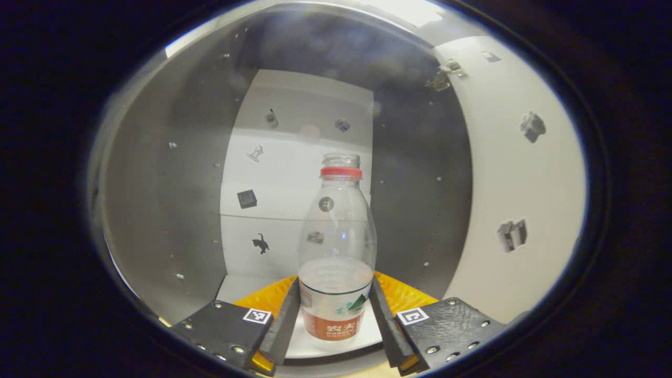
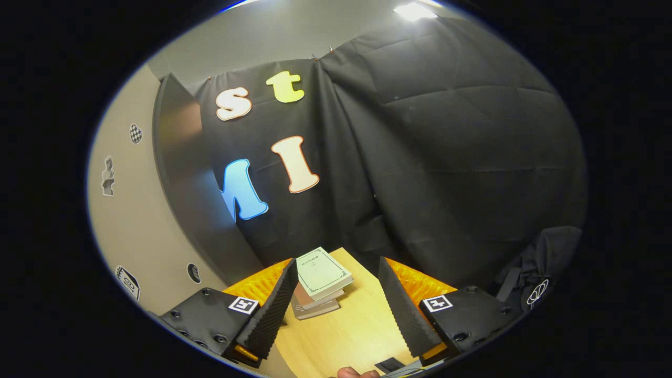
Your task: Open the cabinet door with the right hand, grasp the bottle in the cabinet with the left hand and place it on the coaster, then close the cabinet door with the right hand.
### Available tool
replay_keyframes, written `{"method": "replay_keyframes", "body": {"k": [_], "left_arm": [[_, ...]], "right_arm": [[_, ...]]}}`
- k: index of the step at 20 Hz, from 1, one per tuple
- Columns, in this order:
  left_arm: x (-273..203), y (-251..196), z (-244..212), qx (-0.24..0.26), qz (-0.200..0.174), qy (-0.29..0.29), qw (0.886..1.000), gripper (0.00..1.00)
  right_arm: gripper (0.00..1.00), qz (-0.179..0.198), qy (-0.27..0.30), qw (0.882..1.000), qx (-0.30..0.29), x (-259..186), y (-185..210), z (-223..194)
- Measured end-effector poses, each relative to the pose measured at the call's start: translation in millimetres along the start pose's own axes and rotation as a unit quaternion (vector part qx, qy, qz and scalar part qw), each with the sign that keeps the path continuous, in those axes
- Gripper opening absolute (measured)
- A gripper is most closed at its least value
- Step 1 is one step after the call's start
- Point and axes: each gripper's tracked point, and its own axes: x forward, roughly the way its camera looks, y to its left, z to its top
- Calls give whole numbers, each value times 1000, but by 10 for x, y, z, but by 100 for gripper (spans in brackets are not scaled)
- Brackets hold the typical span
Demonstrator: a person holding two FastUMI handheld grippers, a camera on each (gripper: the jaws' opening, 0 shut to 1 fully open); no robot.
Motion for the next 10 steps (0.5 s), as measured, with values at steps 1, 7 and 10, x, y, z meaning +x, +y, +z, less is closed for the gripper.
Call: {"method": "replay_keyframes", "body": {"k": [1,7,10], "left_arm": [[-152,-16,35,1,-2,-2,1000,73],[-1025,196,165,0,21,-16,1000,71],[-1425,425,131,-3,48,-13,999,70]], "right_arm": [[98,3,-1,1000,-1,-16,21,8],[92,18,0,1000,-14,-123,116,-23],[92,26,-3,999,-20,-174,181,-5]]}}
